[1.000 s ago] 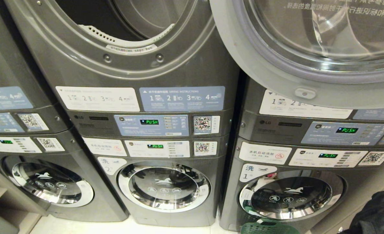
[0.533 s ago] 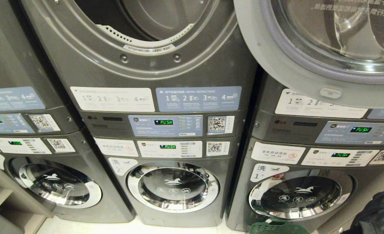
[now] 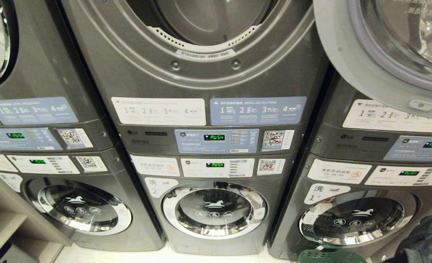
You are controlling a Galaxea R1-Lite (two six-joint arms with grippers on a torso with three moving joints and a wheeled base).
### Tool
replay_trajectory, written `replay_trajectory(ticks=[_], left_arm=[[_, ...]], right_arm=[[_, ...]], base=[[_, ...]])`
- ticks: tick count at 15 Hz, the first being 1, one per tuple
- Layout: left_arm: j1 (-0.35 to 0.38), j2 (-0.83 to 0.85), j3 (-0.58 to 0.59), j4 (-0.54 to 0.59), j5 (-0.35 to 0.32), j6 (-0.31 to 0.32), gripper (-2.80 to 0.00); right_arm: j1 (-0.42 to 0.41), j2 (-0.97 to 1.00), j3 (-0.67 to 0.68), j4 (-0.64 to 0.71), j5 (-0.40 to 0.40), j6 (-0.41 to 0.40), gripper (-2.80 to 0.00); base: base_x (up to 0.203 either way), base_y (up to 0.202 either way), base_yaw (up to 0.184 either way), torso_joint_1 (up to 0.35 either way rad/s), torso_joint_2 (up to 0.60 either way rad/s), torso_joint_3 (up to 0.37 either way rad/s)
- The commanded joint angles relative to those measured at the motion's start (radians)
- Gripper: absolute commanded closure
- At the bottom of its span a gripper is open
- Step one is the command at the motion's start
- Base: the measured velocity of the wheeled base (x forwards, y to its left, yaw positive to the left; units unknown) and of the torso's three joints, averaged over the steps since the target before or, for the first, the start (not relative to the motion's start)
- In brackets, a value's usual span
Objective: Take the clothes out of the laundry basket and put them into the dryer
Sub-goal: Put the clothes in the dryer
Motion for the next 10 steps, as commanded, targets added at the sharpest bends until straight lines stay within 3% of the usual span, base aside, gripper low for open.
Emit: replay_trajectory(ticks=[1,10], left_arm=[[0.0,-0.002,0.002,0.0,0.0,0.0,0.0],[0.0,-0.002,0.002,0.0,0.0,0.0,0.0]], right_arm=[[0.0,0.001,0.018,-0.002,0.001,-0.002,0.0],[0.0,0.001,0.018,-0.001,0.001,0.002,0.0]], base=[[0.0,0.195,-0.004,0.003,0.0,0.007],[0.0,0.194,-0.002,0.002,0.01,0.002]])
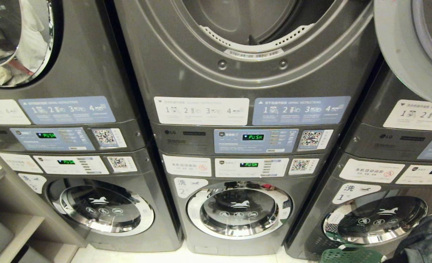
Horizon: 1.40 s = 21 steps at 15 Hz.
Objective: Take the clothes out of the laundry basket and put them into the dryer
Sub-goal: Put the clothes in the dryer
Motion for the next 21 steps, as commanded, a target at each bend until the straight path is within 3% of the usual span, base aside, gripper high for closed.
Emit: replay_trajectory(ticks=[1,9,21], left_arm=[[0.0,-0.002,0.002,0.0,0.0,0.0,0.0],[0.0,-0.002,0.002,0.0,0.0,0.001,0.0],[0.0,-0.002,0.002,0.0,0.0,0.001,0.0]], right_arm=[[0.0,0.001,0.018,-0.001,0.001,-0.001,0.0],[0.0,0.001,0.018,-0.001,0.001,-0.002,0.0],[0.0,0.001,0.018,-0.001,0.001,-0.004,0.0]], base=[[0.0,0.156,-0.002,0.005,0.0,0.002],[0.012,0.011,0.0,-0.001,0.0,0.0],[0.192,0.0,-0.001,0.006,0.0,0.001]])
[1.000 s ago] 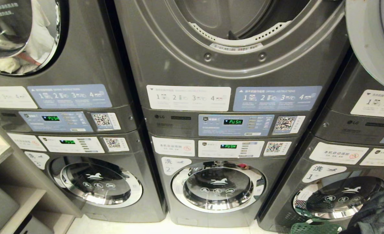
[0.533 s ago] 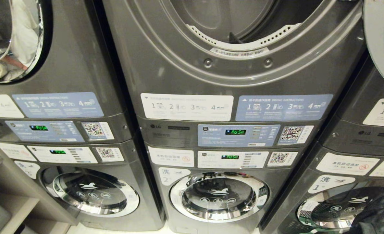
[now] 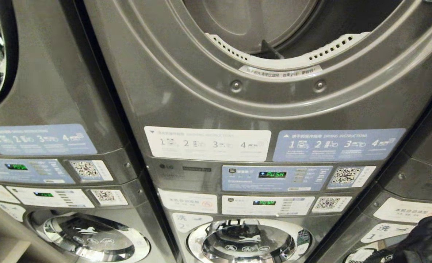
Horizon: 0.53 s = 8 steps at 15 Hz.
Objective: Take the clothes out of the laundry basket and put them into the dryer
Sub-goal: Put the clothes in the dryer
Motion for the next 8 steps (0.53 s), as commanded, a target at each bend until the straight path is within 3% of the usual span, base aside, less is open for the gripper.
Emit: replay_trajectory(ticks=[1,6,8], left_arm=[[0.0,-0.002,0.002,0.0,0.0,-0.001,0.0],[0.0,-0.002,0.002,0.0,0.0,-0.002,0.0],[0.0,-0.002,0.002,0.002,0.0,-0.002,0.0]], right_arm=[[0.0,0.001,0.018,-0.001,0.002,-0.002,0.0],[0.0,0.001,0.018,-0.003,0.004,-0.02,0.0],[0.0,0.001,-0.033,-0.014,0.014,-0.062,0.0]], base=[[0.195,0.0,-0.001,0.0,0.0,-0.001],[0.194,0.0,0.001,0.005,0.0,0.004],[0.069,0.0,0.001,0.002,0.0,0.0]])
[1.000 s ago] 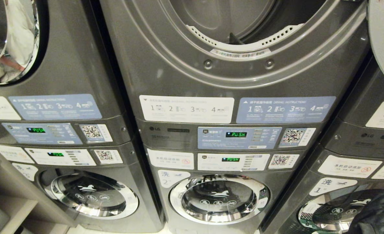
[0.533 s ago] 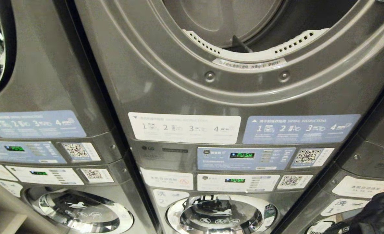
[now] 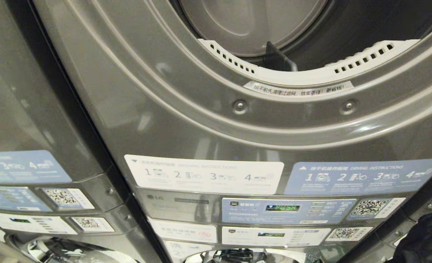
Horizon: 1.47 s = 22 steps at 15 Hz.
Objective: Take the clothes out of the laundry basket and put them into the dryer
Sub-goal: Put the clothes in the dryer
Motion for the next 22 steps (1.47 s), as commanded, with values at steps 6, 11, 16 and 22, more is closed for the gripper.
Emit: replay_trajectory(ticks=[6,11,16,22], left_arm=[[0.0,-0.002,0.002,0.0,0.0,-0.001,0.0],[0.0,-0.002,0.002,0.0,0.0,0.0,0.0],[0.0,-0.002,0.002,0.002,0.0,0.001,0.0],[0.0,-0.002,0.002,0.001,0.0,0.001,0.0]], right_arm=[[-0.004,0.257,-0.547,0.079,0.273,-0.065,0.0],[-0.004,0.713,-0.955,0.1,0.435,-0.08,0.0],[0.065,0.985,-1.182,0.101,0.597,-0.118,0.0],[0.234,1.143,-1.333,0.096,0.565,-0.194,0.0]], base=[[0.0,0.0,0.0,-0.004,0.0,0.0],[0.0,0.0,0.0,0.0,0.0,0.0],[0.0,0.0,0.0,0.0,0.0,0.0],[0.0,0.0,0.0,0.0,0.0,0.0]])
